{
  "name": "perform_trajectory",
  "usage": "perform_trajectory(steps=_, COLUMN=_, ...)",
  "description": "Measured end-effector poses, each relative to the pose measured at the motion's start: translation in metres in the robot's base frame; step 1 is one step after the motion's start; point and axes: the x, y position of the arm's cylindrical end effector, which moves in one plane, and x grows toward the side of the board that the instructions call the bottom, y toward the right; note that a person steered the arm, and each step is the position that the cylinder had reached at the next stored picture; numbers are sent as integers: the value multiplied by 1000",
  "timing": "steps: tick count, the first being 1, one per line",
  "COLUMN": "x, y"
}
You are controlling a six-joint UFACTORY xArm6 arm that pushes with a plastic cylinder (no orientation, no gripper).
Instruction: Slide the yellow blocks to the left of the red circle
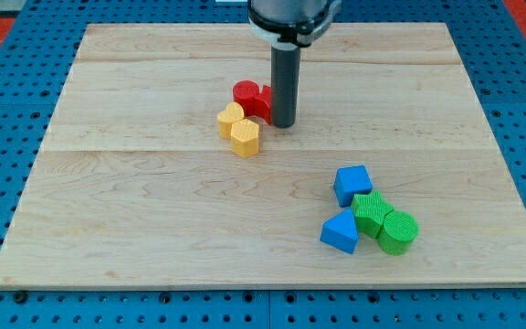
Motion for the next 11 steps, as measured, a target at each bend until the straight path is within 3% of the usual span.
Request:
perform_trajectory(steps=1, x=5, y=4)
perform_trajectory(steps=2, x=86, y=9)
perform_trajectory(steps=3, x=81, y=-29)
perform_trajectory(steps=5, x=9, y=-72)
perform_trajectory(steps=6, x=17, y=-87)
perform_trajectory(steps=7, x=5, y=-139)
perform_trajectory(steps=11, x=-7, y=-106)
